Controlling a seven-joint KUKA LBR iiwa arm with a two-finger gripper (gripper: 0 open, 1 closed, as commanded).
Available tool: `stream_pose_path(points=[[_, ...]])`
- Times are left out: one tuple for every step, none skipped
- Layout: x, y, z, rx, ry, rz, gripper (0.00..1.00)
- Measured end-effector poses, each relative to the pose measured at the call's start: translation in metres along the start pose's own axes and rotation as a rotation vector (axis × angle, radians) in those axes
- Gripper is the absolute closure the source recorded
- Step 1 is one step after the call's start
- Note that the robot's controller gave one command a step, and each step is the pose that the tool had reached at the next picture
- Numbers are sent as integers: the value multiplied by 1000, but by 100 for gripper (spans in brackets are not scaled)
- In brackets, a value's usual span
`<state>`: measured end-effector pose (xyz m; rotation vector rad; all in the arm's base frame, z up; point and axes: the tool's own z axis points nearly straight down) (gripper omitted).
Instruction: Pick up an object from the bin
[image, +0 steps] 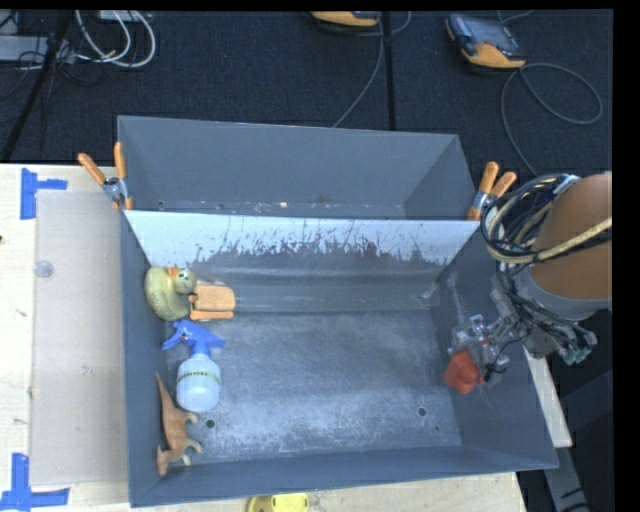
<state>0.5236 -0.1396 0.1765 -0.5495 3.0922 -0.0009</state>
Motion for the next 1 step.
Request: stream_pose_path(points=[[-3, -2, -44, 4, -6, -6, 100]])
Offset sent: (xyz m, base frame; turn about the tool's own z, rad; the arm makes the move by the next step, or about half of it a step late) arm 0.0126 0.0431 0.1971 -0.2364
